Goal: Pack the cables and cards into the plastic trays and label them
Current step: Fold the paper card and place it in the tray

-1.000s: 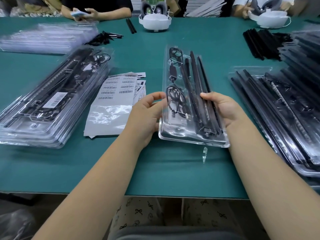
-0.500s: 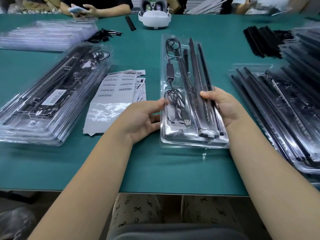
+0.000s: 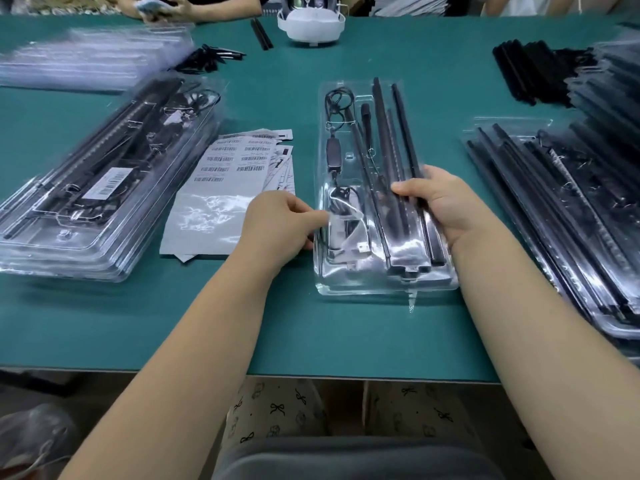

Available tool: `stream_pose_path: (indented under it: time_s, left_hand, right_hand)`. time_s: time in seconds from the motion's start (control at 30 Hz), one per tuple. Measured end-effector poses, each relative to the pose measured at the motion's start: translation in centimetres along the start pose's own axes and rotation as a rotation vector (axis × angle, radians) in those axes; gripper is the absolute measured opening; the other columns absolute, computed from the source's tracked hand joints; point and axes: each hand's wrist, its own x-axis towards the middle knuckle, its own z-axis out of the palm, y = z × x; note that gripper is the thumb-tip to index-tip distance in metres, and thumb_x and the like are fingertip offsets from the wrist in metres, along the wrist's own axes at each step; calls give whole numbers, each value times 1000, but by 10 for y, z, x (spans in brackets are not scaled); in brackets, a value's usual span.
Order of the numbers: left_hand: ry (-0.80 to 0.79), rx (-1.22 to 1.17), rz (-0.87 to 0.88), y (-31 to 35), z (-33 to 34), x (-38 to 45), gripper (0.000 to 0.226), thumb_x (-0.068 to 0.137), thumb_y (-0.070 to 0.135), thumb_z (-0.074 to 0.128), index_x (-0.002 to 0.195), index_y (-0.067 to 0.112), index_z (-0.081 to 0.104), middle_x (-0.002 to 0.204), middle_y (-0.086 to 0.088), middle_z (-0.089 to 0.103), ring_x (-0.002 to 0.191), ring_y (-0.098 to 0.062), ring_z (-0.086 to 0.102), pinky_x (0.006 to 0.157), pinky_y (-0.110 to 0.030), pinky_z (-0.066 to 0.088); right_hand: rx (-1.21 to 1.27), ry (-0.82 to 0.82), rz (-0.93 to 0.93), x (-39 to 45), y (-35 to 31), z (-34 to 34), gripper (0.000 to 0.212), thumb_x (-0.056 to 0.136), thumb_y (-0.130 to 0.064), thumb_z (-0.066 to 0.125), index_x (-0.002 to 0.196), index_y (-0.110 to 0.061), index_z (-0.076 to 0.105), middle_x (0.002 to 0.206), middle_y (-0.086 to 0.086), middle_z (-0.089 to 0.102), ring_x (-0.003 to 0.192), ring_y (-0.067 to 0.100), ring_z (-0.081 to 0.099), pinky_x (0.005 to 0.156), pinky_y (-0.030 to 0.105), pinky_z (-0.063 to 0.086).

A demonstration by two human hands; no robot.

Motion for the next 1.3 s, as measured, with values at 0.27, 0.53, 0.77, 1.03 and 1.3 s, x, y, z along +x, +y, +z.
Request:
stream_pose_path:
  time_s: [0.27,0.53,0.77,1.03,1.3]
  left_hand:
    - [8,-79,-46,6,4,-5,28,79,12,68,51,12,61,47,3,60,40,-10,55,58,-34,53]
    - [112,-105,-18,5,9,-5,23,78,17,70,56,11,66,47,1,58,42,-12,47,52,-25,45]
    - [232,281,274,2,11,-9,17,86,23,66,72,14,67,102,4,45,81,1,42,69,5,24]
    - [277,144,214,2,14,-7,19,83,26,69,64,25,67,105,3,55,92,2,46,69,6,26]
    - [83,-149,104,7,13,-7,39,86,30,59,64,-2,53,61,-10,39,48,-15,36,61,-30,34]
  right_hand:
    - [64,5,109,0,-5,4,17,85,-4,64,101,-6,60,77,6,68,61,17,67,57,29,58]
    - [105,16,118,2,-5,5,12,85,-1,63,95,-6,59,77,8,65,56,16,66,51,28,56]
    - [78,63,134,6,-2,5,47,82,-3,67,126,3,51,79,9,69,55,15,67,49,27,53]
    - [132,47,141,8,0,4,9,82,0,64,88,-5,60,58,3,68,50,17,66,46,28,53]
    - [234,31,147,5,0,3,3,85,-2,61,86,-5,59,58,6,68,50,19,67,45,28,53]
